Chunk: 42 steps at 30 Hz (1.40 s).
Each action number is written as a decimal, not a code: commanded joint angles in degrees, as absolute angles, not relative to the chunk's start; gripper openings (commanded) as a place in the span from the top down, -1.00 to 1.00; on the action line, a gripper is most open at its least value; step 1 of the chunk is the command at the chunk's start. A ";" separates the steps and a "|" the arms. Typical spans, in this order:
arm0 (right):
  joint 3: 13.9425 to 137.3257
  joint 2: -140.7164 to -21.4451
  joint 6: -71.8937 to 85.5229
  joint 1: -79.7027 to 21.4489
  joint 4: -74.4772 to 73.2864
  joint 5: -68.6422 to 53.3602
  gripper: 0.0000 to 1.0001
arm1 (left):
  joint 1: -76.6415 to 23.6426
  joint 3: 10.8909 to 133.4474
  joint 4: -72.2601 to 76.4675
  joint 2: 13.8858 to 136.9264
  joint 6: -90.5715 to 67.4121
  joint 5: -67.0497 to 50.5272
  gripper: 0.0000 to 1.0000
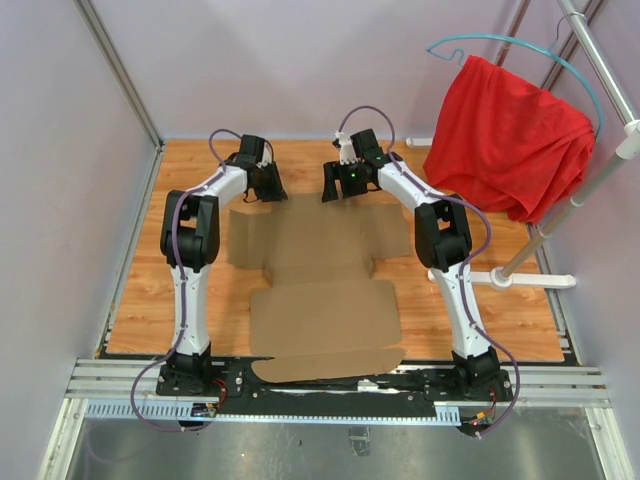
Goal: Fold the paper box
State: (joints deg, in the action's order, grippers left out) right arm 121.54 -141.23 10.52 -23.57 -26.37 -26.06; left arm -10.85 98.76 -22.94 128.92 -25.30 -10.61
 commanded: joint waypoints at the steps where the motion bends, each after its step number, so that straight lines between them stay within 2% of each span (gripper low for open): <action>1: 120.31 -140.53 10.96 -23.82 -29.91 -23.99 -0.53 | -10.99 98.85 -26.15 130.10 -24.53 -7.44 0.38; 11: 117.95 -130.91 10.94 -22.20 -30.81 -18.70 -0.54 | -10.90 94.09 -25.00 116.14 -24.80 -1.68 0.36; 18: 119.62 -129.31 9.68 -20.27 -36.47 -12.49 -0.57 | -10.09 90.53 -25.90 111.46 -25.34 1.88 0.26; 32: 128.82 -135.85 9.58 -19.67 -41.87 -9.63 -0.52 | -8.81 92.02 -27.25 113.94 -24.71 2.53 0.29; 38: 131.04 -138.57 9.76 -19.69 -42.46 -8.89 -0.44 | -8.82 94.96 -28.60 116.83 -24.23 2.05 0.31; 42: 131.73 -139.93 9.84 -19.71 -42.16 -9.77 -0.28 | -8.79 95.76 -28.89 118.63 -24.09 1.87 0.32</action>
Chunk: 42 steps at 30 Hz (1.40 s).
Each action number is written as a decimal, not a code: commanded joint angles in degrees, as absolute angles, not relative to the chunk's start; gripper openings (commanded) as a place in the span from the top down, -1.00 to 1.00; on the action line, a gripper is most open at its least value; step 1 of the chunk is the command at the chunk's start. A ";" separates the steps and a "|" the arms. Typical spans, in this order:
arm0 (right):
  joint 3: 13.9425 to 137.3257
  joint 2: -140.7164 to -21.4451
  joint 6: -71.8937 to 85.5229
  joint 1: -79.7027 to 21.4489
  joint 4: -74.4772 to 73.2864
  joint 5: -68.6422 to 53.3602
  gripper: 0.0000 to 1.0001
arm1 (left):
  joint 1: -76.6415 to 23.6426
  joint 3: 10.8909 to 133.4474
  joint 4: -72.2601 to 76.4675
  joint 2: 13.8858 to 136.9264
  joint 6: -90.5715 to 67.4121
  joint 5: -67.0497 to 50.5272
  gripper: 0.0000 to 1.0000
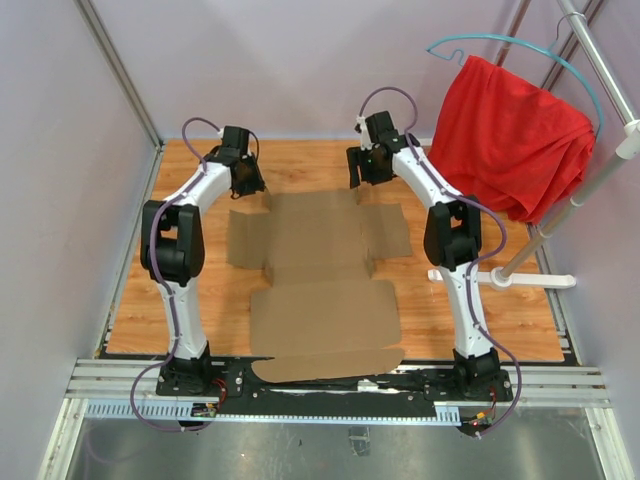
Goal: Fold the paper box
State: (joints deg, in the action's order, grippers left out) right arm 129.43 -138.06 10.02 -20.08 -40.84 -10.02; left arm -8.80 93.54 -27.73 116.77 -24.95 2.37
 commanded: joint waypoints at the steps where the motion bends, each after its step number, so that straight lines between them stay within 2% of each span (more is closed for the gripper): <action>1: 131.93 -140.24 9.91 -19.77 -42.16 -9.99 -0.23 | -8.81 95.98 -28.86 119.10 -24.13 1.76 0.32; 10: 134.79 -142.57 9.75 -19.86 -42.35 -9.81 0.31 | -8.85 98.31 -28.86 122.54 -24.08 0.33 0.38; 17: 136.41 -144.05 9.50 -19.86 -43.05 -8.32 0.64 | -8.88 100.06 -29.00 123.83 -23.88 -1.21 0.47; 19: 137.18 -144.46 9.49 -19.87 -43.47 -8.16 0.83 | -8.87 100.22 -28.96 123.76 -23.80 -1.62 0.62; 21: 137.49 -144.45 9.57 -19.87 -43.64 -8.22 0.97 | -8.88 100.19 -28.72 123.52 -23.62 -2.31 0.91; 22: 137.59 -144.38 9.58 -19.91 -43.70 -8.10 0.98 | -8.88 100.25 -28.74 123.42 -23.52 -2.58 0.98; 28: 136.04 -142.48 9.26 -20.21 -42.99 -7.04 0.99 | -8.88 99.54 -28.66 121.61 -23.60 -2.50 0.99; 35: 117.62 -130.76 10.34 -20.87 -26.60 -7.18 0.99 | -8.88 94.83 -24.17 113.86 -23.62 -2.66 1.00; 42: 111.94 -125.21 11.53 -20.92 -18.57 -6.43 0.99 | -8.88 93.22 -23.51 108.57 -22.80 -1.76 0.99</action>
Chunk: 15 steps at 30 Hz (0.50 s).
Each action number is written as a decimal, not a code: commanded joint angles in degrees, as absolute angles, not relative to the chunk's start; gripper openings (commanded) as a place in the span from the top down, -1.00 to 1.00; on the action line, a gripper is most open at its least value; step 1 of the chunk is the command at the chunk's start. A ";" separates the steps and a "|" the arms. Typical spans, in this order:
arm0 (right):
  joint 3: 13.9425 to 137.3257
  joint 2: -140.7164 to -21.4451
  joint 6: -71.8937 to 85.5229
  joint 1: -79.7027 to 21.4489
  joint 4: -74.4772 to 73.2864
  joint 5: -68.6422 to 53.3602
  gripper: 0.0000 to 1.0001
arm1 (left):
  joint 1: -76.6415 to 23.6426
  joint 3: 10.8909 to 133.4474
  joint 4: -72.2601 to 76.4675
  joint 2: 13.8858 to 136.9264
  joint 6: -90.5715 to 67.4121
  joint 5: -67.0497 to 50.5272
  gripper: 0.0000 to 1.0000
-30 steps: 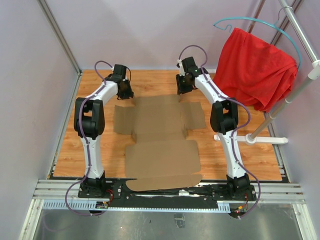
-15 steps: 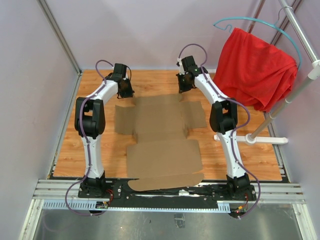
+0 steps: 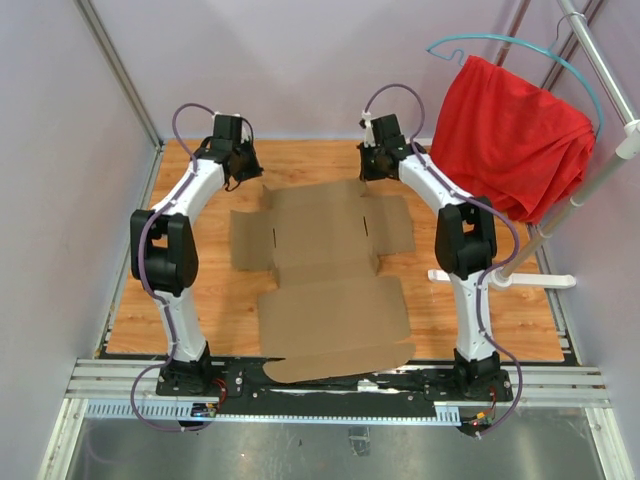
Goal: Fold the paper box
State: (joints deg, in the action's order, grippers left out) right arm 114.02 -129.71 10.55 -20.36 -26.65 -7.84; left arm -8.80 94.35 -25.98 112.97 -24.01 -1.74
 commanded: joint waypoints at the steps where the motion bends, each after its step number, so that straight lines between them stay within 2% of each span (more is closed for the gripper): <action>1: 110.61 -124.26 11.58 -20.96 -16.57 -6.67 0.98 | -8.88 92.71 -23.05 107.72 -22.77 -1.80 0.99; 3: 106.91 -122.17 10.72 -21.21 -11.94 -7.86 0.99 | -8.88 91.71 -21.82 105.98 -22.16 -2.53 0.91; 7: 94.47 -115.47 7.31 -22.61 2.78 -11.71 0.99 | -8.85 89.59 -18.70 102.21 -19.88 -7.20 0.58; 15: 68.89 -102.01 5.86 -24.77 32.50 -12.80 0.99 | -8.94 85.16 -13.25 95.89 -16.32 -15.60 0.34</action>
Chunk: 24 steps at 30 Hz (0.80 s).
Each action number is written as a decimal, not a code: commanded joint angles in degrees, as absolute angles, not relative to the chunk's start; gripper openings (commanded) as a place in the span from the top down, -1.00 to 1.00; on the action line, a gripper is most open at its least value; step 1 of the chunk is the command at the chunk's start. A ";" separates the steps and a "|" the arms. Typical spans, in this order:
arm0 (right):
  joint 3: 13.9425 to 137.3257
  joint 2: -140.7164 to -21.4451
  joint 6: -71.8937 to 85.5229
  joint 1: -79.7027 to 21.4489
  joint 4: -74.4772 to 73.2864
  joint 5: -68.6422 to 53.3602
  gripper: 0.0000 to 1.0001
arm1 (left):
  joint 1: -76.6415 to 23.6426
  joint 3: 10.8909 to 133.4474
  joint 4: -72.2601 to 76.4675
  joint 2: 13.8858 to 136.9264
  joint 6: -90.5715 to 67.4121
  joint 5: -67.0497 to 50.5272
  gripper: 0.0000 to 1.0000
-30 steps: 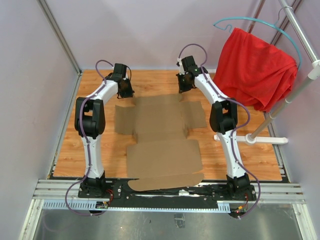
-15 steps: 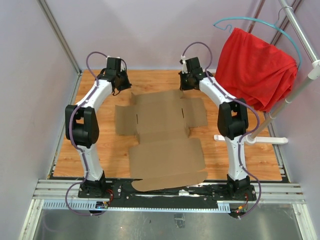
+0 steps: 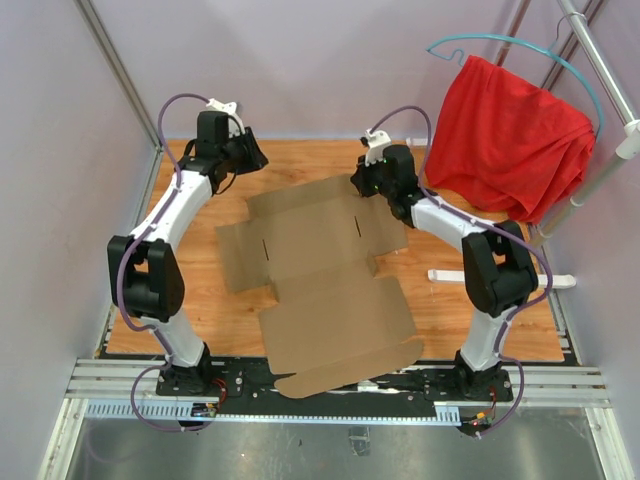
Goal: Fold the paper box
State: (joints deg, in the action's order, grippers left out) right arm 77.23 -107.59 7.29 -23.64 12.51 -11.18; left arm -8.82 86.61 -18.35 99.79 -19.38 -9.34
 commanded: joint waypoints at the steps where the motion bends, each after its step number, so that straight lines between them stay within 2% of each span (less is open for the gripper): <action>1: 66.73 -100.82 6.13 -24.78 34.47 -12.63 0.99 | -8.95 84.97 -13.05 95.50 -15.96 -16.91 0.32; 5: 61.45 -96.80 6.68 -24.87 36.96 -12.36 0.99 | -9.25 85.12 -12.98 95.39 -14.79 -25.19 0.30; 10: 57.16 -92.03 7.24 -25.00 37.97 -12.38 0.99 | -12.01 86.00 -18.23 95.02 -10.76 -28.33 0.26; 18: 52.24 -86.80 7.51 -25.05 38.39 -13.79 0.99 | -18.25 85.87 -24.95 94.84 -4.90 -20.68 0.22; 24: 48.89 -82.20 6.60 -25.06 35.59 -14.96 0.99 | -18.72 84.12 -23.25 92.66 -5.57 -22.67 0.19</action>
State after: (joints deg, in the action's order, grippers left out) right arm 50.92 -86.02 7.42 -24.45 35.33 -13.58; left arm -18.65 85.23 -23.66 96.07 -6.50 -22.17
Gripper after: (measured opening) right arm 0.015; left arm 0.402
